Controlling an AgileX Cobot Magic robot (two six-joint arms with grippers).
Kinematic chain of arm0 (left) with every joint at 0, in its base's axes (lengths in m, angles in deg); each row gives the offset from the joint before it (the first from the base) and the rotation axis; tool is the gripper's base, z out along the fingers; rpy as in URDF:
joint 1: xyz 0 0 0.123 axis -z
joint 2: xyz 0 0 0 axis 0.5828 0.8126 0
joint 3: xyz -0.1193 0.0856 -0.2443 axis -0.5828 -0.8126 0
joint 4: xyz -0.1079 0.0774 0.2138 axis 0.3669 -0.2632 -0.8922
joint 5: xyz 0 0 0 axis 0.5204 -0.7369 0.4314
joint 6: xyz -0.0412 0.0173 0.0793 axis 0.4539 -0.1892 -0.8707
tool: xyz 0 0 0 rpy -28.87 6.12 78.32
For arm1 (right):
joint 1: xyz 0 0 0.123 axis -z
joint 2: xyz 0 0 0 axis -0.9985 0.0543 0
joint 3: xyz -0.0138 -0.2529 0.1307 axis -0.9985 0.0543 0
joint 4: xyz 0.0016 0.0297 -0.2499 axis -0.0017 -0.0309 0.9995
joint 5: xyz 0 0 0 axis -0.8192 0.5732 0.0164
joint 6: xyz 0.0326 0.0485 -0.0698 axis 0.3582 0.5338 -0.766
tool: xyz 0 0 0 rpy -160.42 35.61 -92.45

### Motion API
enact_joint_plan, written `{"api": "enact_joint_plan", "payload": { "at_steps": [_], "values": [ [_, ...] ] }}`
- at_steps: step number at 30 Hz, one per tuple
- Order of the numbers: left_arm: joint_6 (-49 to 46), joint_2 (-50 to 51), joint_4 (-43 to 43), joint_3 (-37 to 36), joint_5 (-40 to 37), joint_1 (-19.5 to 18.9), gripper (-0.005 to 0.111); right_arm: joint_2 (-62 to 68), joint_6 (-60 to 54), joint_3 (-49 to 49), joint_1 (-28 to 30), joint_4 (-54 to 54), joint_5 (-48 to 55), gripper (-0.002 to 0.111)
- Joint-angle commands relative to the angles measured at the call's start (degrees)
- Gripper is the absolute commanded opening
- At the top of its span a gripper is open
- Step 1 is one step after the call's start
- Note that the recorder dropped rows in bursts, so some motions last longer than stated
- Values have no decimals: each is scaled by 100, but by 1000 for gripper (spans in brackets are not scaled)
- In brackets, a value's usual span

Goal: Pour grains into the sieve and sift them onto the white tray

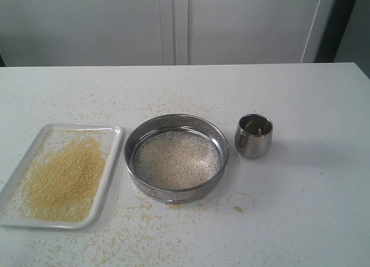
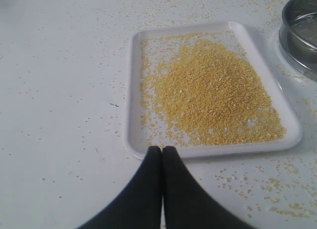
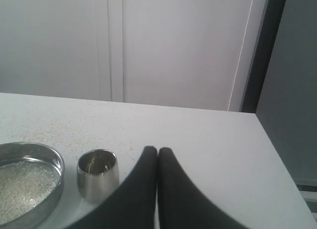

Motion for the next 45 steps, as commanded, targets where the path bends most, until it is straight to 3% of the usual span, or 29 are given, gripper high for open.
{"api": "enact_joint_plan", "payload": {
  "at_steps": [1, 21, 45],
  "values": [
    [-17, -29, 66, -31, 30, -21, 0, -192, -48, 537, 26, -11, -346, 0],
    [-17, -29, 66, -31, 30, -21, 0, -958, -48, 2235, 26, -104, -905, 0],
    [-17, -29, 66, -31, 30, -21, 0, -1046, -48, 2235, 26, -143, -307, 0]
  ]
}}
